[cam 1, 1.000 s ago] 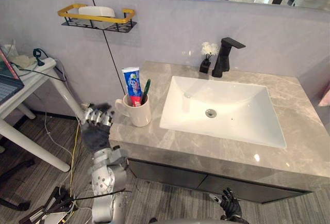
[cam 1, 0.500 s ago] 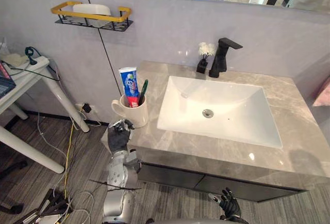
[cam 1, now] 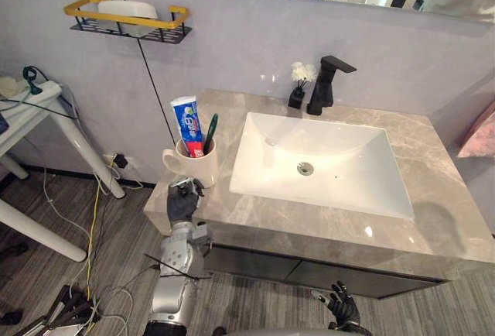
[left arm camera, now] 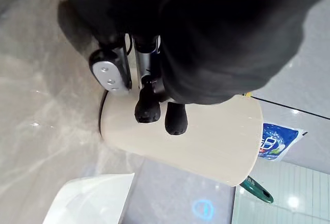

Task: Organize washtable

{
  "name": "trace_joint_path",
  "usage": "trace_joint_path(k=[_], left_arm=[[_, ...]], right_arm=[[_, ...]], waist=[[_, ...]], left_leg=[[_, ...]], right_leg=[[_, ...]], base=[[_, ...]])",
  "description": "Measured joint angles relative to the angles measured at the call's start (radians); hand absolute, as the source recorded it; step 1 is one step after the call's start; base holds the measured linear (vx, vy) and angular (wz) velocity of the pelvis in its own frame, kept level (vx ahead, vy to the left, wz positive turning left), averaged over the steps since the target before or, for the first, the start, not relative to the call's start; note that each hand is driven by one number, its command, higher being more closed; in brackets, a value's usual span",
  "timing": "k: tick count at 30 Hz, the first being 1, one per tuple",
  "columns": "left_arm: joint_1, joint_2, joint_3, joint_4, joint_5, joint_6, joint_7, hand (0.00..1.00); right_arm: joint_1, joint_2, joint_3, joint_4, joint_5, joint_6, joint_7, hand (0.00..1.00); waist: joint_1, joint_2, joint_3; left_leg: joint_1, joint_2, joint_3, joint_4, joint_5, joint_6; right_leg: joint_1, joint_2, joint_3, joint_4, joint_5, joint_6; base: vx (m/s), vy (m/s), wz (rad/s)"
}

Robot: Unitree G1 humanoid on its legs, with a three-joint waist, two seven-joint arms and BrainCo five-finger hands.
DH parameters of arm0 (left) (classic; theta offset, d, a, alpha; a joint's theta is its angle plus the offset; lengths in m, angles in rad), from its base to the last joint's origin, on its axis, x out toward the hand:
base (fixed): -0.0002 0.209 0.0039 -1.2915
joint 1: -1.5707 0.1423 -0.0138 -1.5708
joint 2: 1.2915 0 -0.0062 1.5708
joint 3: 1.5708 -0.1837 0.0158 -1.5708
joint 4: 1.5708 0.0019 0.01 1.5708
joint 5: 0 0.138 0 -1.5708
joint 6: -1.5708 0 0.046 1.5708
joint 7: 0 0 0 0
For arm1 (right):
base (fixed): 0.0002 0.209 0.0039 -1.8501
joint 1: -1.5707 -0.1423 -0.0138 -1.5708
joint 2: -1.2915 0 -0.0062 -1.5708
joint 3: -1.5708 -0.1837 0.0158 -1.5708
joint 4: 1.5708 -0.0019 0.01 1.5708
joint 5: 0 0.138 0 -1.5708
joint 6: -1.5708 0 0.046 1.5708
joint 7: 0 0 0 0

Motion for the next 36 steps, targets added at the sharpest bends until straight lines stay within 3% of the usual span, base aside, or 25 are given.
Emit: trace_joint_path(k=[21, 27, 36], left_arm=[[-0.113, 0.059, 0.051, 0.063, 0.035, -0.009, 0.001, 1.0], [-0.119, 0.085, 0.051, 0.072, 0.034, -0.011, 0.001, 1.0], [-0.105, 0.084, 0.034, 0.079, 0.033, -0.015, -0.023, 1.0]], right_arm=[[-0.048, -0.005, -0.008, 0.021, -0.007, 0.02, 0.007, 0.0], [-0.053, -0.006, -0.008, 0.021, -0.009, 0.02, 0.007, 0.0], [-0.052, -0.006, -0.008, 0.024, -0.017, 0.02, 0.007, 0.0]], waist=[[-0.004, -0.015, 0.017], [-0.022, -0.021, 0.021], [-0.025, -0.019, 0.023]], left_leg=[[-0.035, -0.004, 0.018, 0.002, 0.0, 0.001], [-0.03, -0.004, 0.031, 0.002, 0.0, 0.001], [-0.021, -0.004, 0.045, 0.001, 0.0, 0.001]], right_leg=[[-0.047, -0.002, 0.022, -0.002, 0.009, 0.003], [-0.049, -0.003, 0.037, -0.003, 0.014, 0.004], [-0.048, -0.003, 0.05, -0.003, 0.02, 0.004]], base=[[-0.01, -0.001, -0.02], [-0.02, -0.003, -0.06], [-0.03, -0.007, -0.05]])
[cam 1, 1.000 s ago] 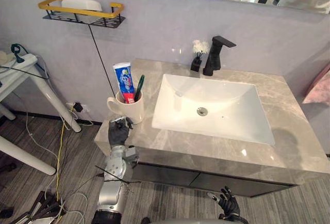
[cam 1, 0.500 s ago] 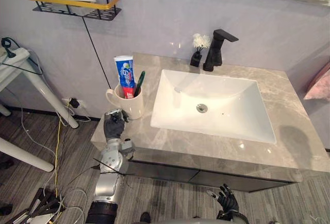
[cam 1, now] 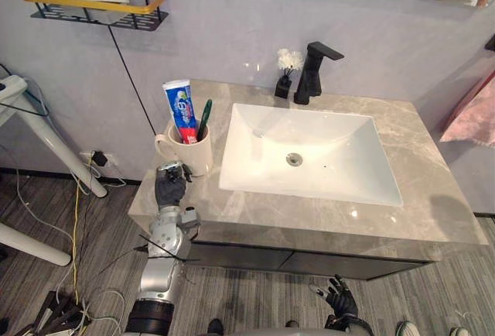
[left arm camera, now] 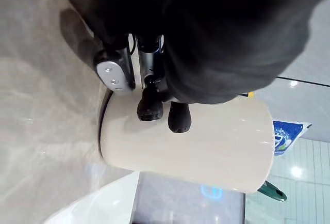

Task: Organize washtable

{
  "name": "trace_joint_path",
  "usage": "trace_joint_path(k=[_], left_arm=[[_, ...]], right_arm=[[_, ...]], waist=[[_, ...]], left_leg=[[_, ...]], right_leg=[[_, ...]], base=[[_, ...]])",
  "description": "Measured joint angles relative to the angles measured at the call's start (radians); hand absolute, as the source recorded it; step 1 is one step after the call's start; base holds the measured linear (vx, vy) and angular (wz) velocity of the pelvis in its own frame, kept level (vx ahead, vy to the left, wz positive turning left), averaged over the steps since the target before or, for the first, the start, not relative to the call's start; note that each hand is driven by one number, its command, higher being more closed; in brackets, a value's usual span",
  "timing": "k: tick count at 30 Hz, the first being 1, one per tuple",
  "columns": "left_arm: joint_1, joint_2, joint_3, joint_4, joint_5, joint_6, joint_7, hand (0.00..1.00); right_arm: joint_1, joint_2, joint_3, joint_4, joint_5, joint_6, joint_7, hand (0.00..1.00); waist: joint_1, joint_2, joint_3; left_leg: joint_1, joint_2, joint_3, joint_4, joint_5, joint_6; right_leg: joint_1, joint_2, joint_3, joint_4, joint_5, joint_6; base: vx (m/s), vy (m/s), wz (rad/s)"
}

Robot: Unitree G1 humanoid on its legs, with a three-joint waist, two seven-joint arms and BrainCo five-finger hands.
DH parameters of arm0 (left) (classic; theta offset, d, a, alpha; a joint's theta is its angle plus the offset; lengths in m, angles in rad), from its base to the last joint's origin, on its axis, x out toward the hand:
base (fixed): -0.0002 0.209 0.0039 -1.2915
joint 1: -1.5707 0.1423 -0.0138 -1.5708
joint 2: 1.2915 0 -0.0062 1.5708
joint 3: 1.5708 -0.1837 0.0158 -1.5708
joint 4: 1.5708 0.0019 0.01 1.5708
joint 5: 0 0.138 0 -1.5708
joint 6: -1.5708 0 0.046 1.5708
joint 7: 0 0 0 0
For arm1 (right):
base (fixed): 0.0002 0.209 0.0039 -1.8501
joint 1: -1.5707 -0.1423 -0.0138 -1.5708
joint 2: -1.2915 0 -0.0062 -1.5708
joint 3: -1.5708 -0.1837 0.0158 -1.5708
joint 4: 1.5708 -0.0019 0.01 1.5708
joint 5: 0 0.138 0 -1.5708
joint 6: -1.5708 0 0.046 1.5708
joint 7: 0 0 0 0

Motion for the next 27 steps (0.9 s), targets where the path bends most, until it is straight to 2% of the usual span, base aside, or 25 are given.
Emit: trace_joint_path(k=[3, 13, 19, 27], left_arm=[[0.008, -0.008, -0.015, 0.0, 0.0, -0.017, -0.009, 1.0], [0.005, -0.017, -0.078, -0.003, 0.001, -0.018, -0.022, 1.0], [-0.017, -0.015, -0.081, -0.002, 0.012, -0.012, -0.025, 1.0], [-0.071, 0.019, -0.067, 0.013, 0.054, -0.012, -0.023, 1.0]], right_arm=[[-0.001, 0.0, 0.0, 0.013, 0.0, 0.0, 0.0, 0.0], [-0.001, 0.0, 0.0, 0.015, 0.0, 0.0, 0.0, 0.0], [-0.002, -0.001, 0.0, 0.016, 0.0, 0.0, 0.0, 0.0], [-0.02, -0.004, -0.013, 0.025, 0.0, 0.0, 0.001, 0.0]], waist=[[0.001, 0.0, 0.0], [-0.001, 0.004, 0.003], [-0.004, 0.005, 0.012], [-0.03, 0.008, 0.031]], left_leg=[[0.0, 0.0, -0.001, -0.001, 0.0, 0.0], [0.0, -0.001, -0.002, -0.004, 0.0, 0.0], [-0.003, -0.001, -0.001, -0.004, 0.0, 0.0], [-0.017, 0.001, 0.006, 0.001, -0.001, 0.0]], right_leg=[[0.0, 0.0, -0.001, 0.0, 0.0, 0.0], [-0.001, 0.0, -0.001, 0.0, 0.0, 0.0], [-0.004, 0.0, -0.001, 0.0, 0.0, 0.0], [-0.021, 0.001, 0.007, 0.0, 0.0, 0.0]], base=[[0.0, 0.0, 0.0], [0.0, 0.0, 0.0], [0.0, 0.0, 0.0], [0.01, -0.005, -0.02]])
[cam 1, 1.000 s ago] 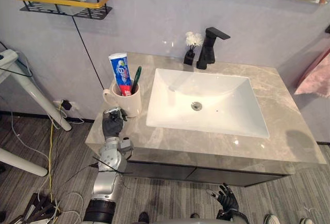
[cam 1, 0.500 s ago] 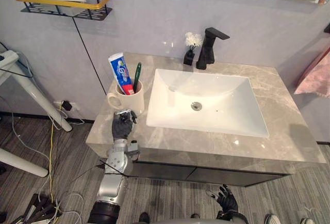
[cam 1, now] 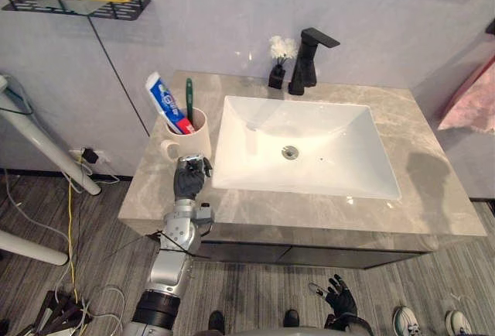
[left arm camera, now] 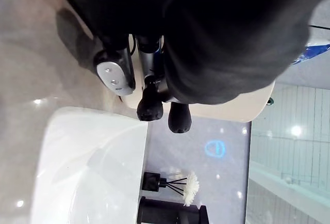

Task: Organize washtable

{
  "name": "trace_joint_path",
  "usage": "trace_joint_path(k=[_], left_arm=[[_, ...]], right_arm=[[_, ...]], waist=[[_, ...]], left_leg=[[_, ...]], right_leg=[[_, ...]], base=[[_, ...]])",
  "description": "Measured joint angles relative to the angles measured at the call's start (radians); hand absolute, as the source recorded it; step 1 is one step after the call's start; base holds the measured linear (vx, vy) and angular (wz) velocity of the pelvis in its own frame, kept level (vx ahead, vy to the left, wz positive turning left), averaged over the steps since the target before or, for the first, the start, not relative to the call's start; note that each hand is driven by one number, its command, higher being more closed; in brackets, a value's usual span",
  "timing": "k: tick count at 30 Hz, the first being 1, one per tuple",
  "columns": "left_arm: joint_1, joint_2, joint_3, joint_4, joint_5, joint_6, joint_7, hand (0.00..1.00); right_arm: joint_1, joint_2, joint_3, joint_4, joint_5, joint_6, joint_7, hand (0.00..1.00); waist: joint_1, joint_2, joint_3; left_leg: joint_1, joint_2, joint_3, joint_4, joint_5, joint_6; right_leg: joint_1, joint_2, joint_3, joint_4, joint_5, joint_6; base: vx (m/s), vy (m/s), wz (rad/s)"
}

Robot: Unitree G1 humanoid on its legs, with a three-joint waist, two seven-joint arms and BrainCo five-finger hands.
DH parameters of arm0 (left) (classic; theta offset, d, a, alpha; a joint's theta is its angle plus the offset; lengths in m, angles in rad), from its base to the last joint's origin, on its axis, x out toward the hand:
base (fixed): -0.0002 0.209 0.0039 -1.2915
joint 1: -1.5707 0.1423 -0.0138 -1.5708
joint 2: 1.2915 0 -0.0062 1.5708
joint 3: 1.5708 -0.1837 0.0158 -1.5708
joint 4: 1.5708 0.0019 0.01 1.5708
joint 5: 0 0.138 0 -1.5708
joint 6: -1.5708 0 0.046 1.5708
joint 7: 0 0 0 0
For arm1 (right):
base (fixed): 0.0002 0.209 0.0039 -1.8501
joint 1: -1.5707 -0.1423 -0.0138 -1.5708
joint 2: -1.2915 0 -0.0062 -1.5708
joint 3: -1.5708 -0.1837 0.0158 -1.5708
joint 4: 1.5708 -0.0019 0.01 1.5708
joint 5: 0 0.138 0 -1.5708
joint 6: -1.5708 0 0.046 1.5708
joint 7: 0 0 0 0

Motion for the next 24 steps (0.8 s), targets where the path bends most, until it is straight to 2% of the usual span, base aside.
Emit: trace_joint_path(k=[13, 24], left_arm=[[-0.061, 0.066, 0.01, 0.049, 0.095, 0.021, -0.029, 1.0], [-0.097, 0.115, 0.02, 0.069, 0.107, 0.022, -0.042, 1.0]], right_arm=[[-0.003, -0.01, -0.007, 0.0, -0.001, 0.0, 0.002, 0.0], [-0.01, -0.022, -0.009, 0.0, -0.012, 0.0, 0.023, 0.0]], waist=[[-0.001, 0.006, 0.012], [-0.004, 0.012, 0.02]], left_leg=[[-0.01, 0.001, 0.013, 0.0, -0.001, 0.0], [-0.024, 0.001, 0.02, 0.001, -0.001, 0.0]], right_leg=[[-0.018, 0.001, 0.016, 0.0, 0.003, -0.001], [-0.037, 0.003, 0.022, 0.0, 0.005, 0.001]], base=[[-0.01, -0.008, -0.02], [-0.01, -0.005, -0.01]])
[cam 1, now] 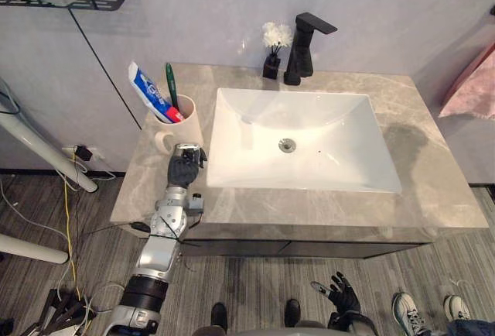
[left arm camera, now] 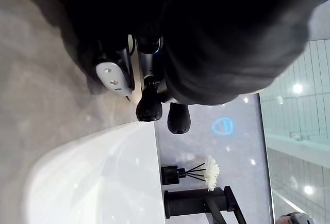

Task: Organize washtable

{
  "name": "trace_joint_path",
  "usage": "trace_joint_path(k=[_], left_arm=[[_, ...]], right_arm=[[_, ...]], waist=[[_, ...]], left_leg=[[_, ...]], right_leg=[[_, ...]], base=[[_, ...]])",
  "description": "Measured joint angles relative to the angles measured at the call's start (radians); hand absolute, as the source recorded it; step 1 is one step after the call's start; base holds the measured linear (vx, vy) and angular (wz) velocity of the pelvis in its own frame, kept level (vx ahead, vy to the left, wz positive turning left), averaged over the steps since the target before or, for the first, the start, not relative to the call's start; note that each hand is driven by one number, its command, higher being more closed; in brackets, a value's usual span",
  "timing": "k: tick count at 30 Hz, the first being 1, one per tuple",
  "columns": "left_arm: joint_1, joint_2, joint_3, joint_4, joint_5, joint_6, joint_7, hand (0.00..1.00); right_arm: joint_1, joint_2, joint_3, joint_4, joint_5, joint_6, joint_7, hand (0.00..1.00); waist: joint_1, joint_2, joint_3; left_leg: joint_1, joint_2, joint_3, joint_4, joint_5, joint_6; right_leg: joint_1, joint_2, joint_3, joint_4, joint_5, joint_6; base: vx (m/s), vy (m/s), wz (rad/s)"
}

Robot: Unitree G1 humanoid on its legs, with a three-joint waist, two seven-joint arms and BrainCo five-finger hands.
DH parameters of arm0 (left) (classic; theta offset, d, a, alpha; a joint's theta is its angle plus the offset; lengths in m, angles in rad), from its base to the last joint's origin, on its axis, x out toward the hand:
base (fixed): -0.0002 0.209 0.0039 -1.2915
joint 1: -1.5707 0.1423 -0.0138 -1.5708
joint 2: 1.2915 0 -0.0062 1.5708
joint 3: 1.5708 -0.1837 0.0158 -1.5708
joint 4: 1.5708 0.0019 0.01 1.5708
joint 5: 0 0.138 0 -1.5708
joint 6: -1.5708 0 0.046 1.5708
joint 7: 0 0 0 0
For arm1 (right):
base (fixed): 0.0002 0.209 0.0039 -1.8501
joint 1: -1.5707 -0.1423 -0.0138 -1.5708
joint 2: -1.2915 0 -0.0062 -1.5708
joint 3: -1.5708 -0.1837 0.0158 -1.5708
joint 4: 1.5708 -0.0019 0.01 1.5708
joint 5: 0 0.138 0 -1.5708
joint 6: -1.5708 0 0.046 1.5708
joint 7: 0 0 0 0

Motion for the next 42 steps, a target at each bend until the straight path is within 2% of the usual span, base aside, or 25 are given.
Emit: trace_joint_path(k=[11, 21, 34, 37, 42], left_arm=[[-0.057, 0.089, 0.066, 0.058, 0.013, 0.008, 0.001, 1.0], [-0.131, 0.154, 0.067, 0.119, 0.039, 0.008, 0.002, 1.0], [-0.194, 0.196, 0.09, 0.163, 0.076, 0.014, 0.003, 1.0], [-0.203, 0.212, 0.09, 0.174, 0.076, 0.014, 0.005, 1.0], [-0.203, 0.225, 0.095, 0.177, 0.076, 0.015, 0.008, 1.0]], right_arm=[[-0.01, -0.006, -0.004, 0.0, -0.001, 0.0, 0.002, 0.0], [-0.012, -0.006, -0.021, 0.0, -0.009, -0.001, 0.002, 0.0], [-0.013, -0.005, -0.035, 0.0, -0.01, -0.003, 0.008, 0.0], [-0.013, -0.005, -0.035, 0.0, -0.01, -0.006, 0.01, 0.0], [-0.012, -0.005, -0.036, 0.0, -0.012, -0.008, 0.015, 0.0]], waist=[[-0.009, 0.0, 0.022], [-0.005, -0.005, 0.028], [-0.006, -0.009, 0.042], [-0.019, -0.009, 0.042], [-0.025, -0.009, 0.042]], left_leg=[[-0.006, -0.001, 0.028, 0.0, -0.001, 0.0], [-0.022, -0.003, 0.045, 0.0, -0.004, 0.0], [-0.031, -0.006, 0.073, 0.001, -0.01, 0.002], [-0.035, -0.007, 0.074, 0.001, -0.01, 0.003], [-0.038, -0.008, 0.082, 0.001, -0.011, 0.004]], right_leg=[[-0.023, 0.001, 0.03, 0.0, 0.01, 0.0], [-0.049, 0.004, 0.052, 0.004, 0.015, 0.0], [-0.074, 0.003, 0.08, 0.004, 0.021, 0.001], [-0.078, 0.002, 0.081, 0.004, 0.022, 0.0], [-0.084, 0.001, 0.083, 0.004, 0.026, -0.005]], base=[[-0.03, -0.009, -0.08], [-0.01, -0.007, -0.05], [-0.02, -0.012, -0.06], [0.0, 0.0, 0.0], [-0.02, -0.017, -0.04]])
